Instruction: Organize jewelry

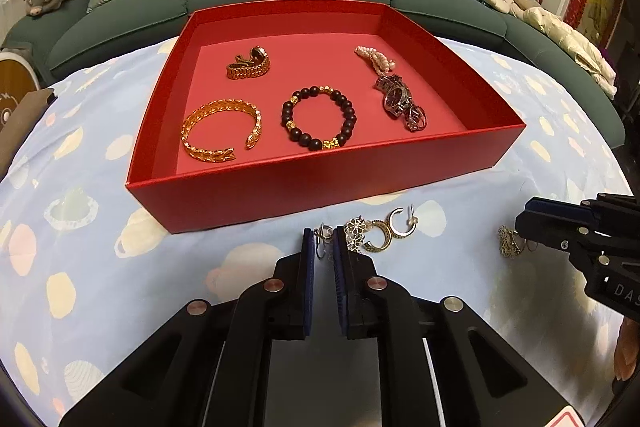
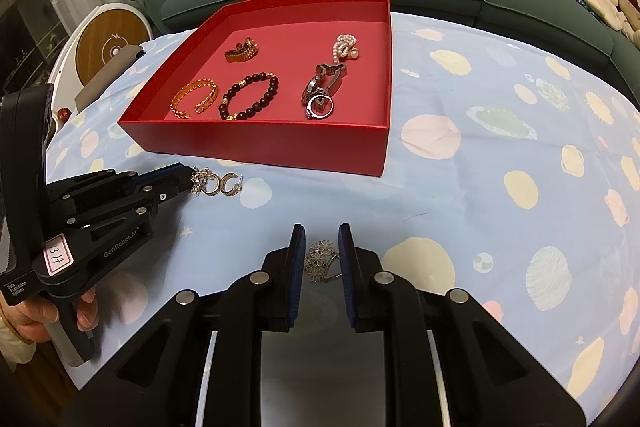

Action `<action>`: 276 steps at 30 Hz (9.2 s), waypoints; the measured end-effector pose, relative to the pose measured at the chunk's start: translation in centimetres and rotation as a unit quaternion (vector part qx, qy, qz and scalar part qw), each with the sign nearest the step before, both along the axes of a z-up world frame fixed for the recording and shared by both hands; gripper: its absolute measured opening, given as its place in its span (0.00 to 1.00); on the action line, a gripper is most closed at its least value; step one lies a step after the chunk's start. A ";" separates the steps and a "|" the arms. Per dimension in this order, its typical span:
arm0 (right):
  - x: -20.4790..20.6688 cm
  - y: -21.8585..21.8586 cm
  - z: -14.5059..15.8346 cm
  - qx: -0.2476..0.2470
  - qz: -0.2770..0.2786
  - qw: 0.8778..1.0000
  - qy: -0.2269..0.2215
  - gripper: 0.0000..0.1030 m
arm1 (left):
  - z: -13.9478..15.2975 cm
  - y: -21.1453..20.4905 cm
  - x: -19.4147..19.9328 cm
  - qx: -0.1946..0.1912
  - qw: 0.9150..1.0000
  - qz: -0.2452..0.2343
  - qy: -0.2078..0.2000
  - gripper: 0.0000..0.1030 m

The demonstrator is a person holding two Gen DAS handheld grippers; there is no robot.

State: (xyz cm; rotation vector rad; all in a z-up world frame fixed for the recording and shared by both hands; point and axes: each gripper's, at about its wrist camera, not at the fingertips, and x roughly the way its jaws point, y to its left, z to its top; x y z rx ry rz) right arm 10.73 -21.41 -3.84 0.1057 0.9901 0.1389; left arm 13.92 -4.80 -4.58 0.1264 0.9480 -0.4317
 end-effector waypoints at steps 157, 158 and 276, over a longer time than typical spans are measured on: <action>1.1 4.2 5.3 0.046 -0.028 0.998 -0.039 0.33 | 10.6 6.4 2.2 -0.056 0.985 0.160 -0.012 0.38; 1.1 4.6 4.5 0.045 -0.022 0.998 -0.029 0.33 | 10.2 6.5 1.8 -0.060 0.985 0.162 -0.007 0.38; 13.5 1.6 5.7 0.003 -0.033 0.997 -0.068 0.19 | 8.8 0.1 11.9 -0.024 0.993 0.099 -0.060 0.14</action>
